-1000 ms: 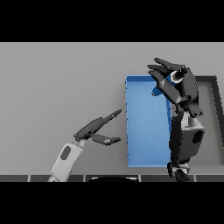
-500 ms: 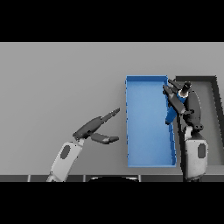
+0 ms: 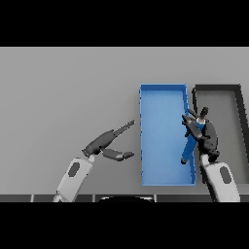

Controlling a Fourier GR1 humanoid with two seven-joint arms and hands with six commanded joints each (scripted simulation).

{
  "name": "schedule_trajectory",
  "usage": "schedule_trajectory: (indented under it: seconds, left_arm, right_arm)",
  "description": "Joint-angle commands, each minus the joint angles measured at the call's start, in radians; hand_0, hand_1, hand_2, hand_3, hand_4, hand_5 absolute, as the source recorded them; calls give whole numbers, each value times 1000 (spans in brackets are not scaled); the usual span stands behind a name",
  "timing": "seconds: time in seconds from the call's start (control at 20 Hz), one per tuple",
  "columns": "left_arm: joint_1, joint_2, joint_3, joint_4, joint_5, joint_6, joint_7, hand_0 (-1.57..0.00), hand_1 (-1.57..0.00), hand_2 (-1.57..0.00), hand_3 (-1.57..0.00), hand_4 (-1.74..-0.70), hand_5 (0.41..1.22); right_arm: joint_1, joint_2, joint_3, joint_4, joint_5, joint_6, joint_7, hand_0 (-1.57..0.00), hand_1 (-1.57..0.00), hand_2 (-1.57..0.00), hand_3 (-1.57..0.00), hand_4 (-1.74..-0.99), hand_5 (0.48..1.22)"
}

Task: Pick up the blue pipe and place it into the blue bin.

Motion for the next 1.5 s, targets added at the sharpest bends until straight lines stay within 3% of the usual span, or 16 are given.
schedule_trajectory:
  seconds: [0.0,0.15,0.2,0.25,0.35,0.5,0.65,0.8,0.95,1.15,1.45]
  left_arm:
    - [-7,-7,0,-2,3,1,10,1,1,1,1,-922,480]
    - [-11,-2,2,-1,1,2,0,1,1,1,1,-919,486]
    - [-16,-2,3,4,-2,4,2,1,1,1,1,-918,489]
    - [-12,-5,0,-7,4,-1,5,1,1,1,1,-920,491]
    - [-12,0,2,-4,4,-2,0,1,1,1,1,-921,493]
    - [-8,-4,-1,-2,2,-2,6,1,1,1,1,-925,494]
    - [0,-5,1,-8,3,4,10,1,1,1,1,-926,494]
    - [-9,-9,8,1,11,3,15,1,1,1,1,-927,496]
    - [-15,-4,15,0,15,1,21,1,1,1,1,-929,496]
    - [-3,2,13,-11,16,-1,15,1,1,1,1,-932,497]
    - [4,11,16,-40,27,-4,25,1,1,1,1,-930,495]
  right_arm:
    - [3,-32,37,5,-57,-42,2,-1571,-1571,-1571,-1005,-1585,1221]
    - [-25,-151,162,26,-217,-188,2,-1571,-1571,-1571,-514,-1661,1221]
    - [-42,-164,194,37,-269,-226,2,-1571,-1571,-1571,-411,-1677,1171]
    - [-57,-192,227,36,-321,-274,2,-1571,-1571,-1518,-455,-1626,1161]
    - [-61,-202,234,39,-337,-267,2,-1084,-1025,-987,-291,-1469,1148]
    - [-75,-234,265,56,-359,-276,3,-554,-525,-505,-148,-1339,1108]
    - [-211,-448,494,89,-399,-289,2,-283,-268,-258,-75,-1250,962]
    - [-280,-505,616,97,-456,-255,2,-145,-137,-132,-38,-1205,837]
    - [-373,-546,726,116,-513,-253,2,-74,-70,-67,-19,-1161,771]
    - [-383,-541,750,115,-507,-255,-3,-30,-28,-27,-7,-1099,725]
    - [-408,-557,775,115,-509,-212,-13,-19,-17,-17,-4,-1084,714]
